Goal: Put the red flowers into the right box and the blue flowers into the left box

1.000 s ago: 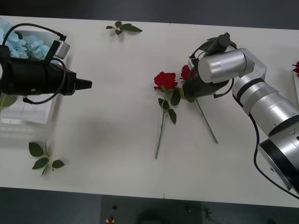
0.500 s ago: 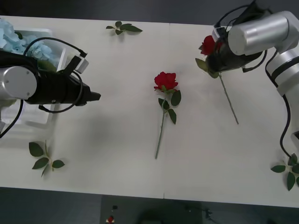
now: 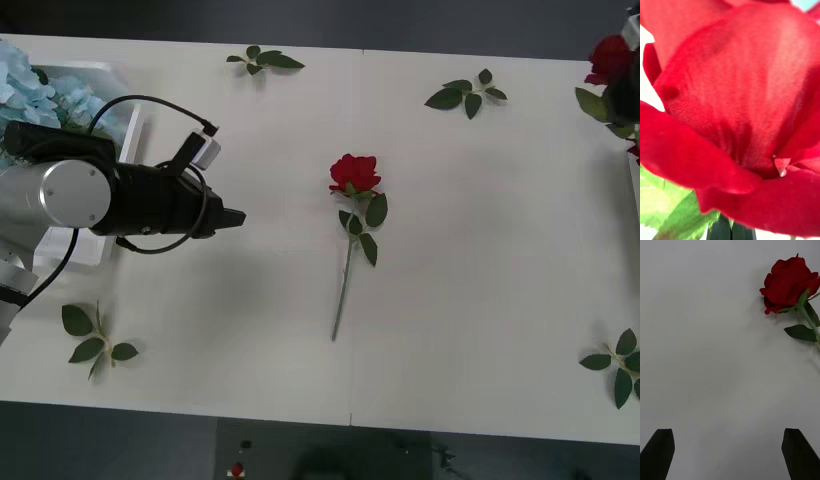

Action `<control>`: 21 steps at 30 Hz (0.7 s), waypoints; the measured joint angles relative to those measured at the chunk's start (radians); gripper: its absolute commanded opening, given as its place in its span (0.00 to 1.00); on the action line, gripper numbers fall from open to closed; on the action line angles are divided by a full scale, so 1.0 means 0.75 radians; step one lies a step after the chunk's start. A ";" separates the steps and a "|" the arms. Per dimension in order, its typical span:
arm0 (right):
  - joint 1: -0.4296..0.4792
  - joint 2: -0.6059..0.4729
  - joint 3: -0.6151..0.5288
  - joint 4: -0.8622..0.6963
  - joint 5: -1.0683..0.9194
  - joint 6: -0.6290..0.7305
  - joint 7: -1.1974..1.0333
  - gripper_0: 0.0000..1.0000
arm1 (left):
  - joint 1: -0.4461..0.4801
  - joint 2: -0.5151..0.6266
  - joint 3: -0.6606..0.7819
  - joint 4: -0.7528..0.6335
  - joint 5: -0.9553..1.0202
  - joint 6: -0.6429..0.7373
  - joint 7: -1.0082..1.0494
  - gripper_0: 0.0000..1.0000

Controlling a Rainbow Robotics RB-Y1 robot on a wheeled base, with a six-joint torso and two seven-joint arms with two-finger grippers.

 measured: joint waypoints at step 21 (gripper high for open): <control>0.364 -0.357 -0.046 0.109 -0.093 -0.372 0.067 0.00 | -0.120 -0.083 -0.299 0.000 -0.083 -0.232 0.010 0.81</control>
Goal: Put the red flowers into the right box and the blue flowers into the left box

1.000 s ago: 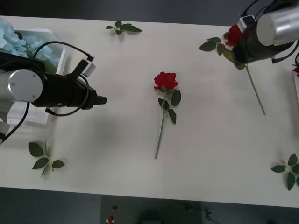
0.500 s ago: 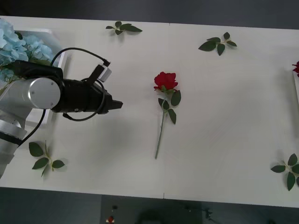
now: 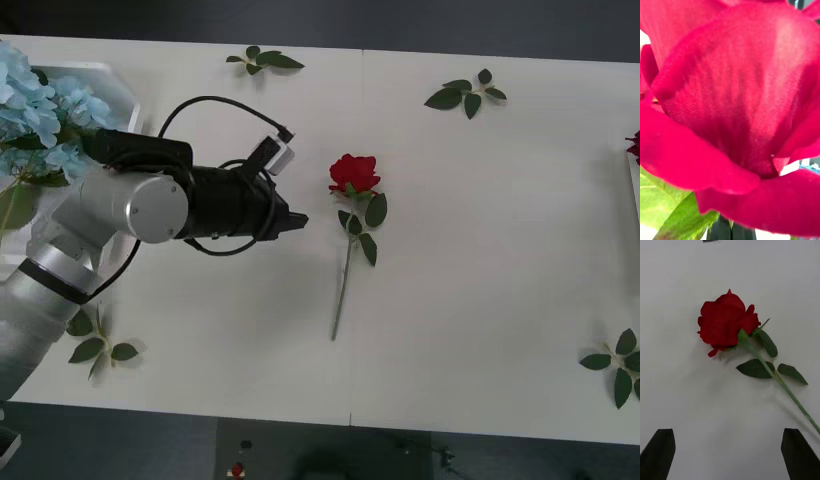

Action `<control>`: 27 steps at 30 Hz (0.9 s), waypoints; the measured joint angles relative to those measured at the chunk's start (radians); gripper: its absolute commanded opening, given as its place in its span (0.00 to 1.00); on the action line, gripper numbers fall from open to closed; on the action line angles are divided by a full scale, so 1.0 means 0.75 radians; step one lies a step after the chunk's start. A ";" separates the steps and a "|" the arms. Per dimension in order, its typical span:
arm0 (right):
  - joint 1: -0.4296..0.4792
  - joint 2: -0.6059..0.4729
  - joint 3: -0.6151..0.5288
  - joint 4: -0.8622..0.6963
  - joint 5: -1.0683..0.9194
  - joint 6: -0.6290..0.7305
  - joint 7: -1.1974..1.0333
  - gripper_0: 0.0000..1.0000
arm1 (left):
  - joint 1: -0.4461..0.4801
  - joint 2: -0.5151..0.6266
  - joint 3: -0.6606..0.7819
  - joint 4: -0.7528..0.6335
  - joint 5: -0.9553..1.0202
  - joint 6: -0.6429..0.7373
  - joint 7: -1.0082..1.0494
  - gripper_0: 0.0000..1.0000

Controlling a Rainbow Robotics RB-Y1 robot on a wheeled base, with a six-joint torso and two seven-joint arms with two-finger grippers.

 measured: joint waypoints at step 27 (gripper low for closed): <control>0.007 0.001 -0.012 0.031 -0.019 -0.121 -0.044 1.00 | -0.155 -0.183 -0.348 0.431 0.102 -0.512 0.097 0.75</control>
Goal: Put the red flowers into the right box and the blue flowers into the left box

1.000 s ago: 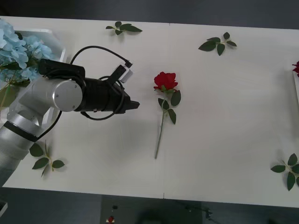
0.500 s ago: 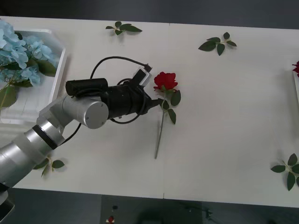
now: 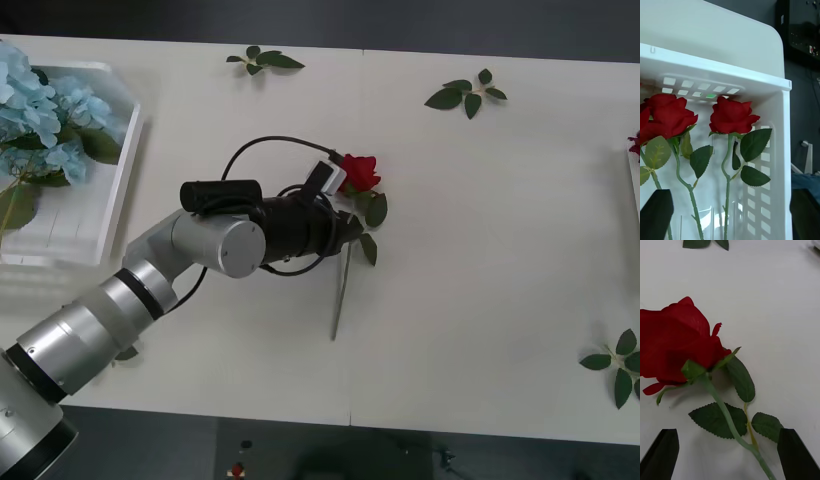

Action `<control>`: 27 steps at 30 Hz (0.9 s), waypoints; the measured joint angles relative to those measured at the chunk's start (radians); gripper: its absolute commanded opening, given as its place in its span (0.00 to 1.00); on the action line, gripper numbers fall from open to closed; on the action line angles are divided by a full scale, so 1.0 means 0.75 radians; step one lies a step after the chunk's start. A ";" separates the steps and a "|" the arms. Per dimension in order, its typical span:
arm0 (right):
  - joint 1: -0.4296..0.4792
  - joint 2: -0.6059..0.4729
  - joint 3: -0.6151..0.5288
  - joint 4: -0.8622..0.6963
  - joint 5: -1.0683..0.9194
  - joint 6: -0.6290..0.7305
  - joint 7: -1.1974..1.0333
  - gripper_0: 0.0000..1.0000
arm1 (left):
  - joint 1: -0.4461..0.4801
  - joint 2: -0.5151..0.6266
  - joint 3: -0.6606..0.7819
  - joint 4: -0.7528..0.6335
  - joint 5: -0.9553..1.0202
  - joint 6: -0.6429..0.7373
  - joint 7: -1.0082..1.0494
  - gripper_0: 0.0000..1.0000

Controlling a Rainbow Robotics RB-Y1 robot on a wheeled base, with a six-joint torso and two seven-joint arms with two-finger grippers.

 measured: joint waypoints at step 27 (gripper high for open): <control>0.000 0.378 -0.126 -0.590 -0.029 0.615 -0.633 1.00 | -0.086 -0.095 0.000 0.214 -0.040 0.043 0.068 0.56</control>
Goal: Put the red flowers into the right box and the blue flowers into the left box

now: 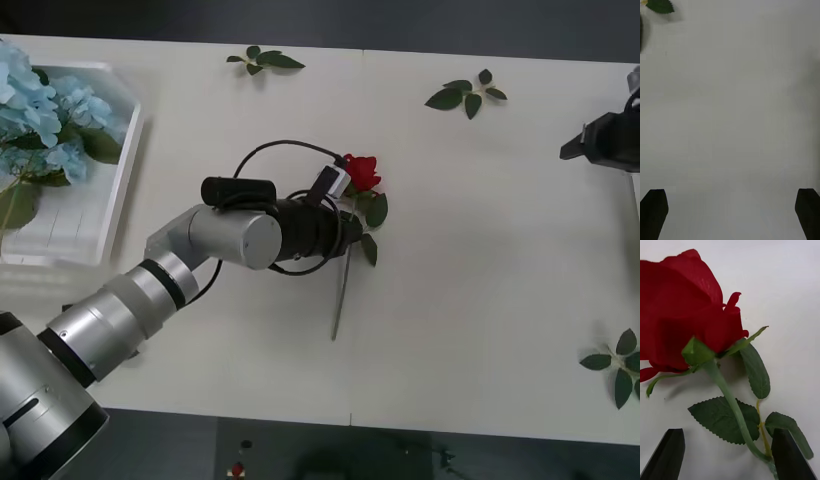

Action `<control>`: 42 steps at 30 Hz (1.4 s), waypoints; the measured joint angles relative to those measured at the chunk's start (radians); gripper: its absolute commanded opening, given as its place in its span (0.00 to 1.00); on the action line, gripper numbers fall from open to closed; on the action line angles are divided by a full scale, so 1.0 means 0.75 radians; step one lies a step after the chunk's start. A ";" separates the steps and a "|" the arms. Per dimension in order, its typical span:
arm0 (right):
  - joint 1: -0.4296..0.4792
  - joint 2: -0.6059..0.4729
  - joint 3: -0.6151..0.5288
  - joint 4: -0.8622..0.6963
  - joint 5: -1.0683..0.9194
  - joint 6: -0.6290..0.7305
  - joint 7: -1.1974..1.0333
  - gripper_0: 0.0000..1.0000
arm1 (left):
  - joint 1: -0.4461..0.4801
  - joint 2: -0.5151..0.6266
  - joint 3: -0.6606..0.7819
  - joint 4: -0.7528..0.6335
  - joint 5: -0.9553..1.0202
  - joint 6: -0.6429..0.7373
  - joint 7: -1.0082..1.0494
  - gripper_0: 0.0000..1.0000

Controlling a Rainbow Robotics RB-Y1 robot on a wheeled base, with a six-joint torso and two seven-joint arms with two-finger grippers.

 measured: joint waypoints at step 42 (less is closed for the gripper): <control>-0.001 0.227 -0.312 -0.188 -0.698 0.209 0.657 1.00 | 0.594 0.449 0.568 -1.167 0.911 -0.118 0.006 0.00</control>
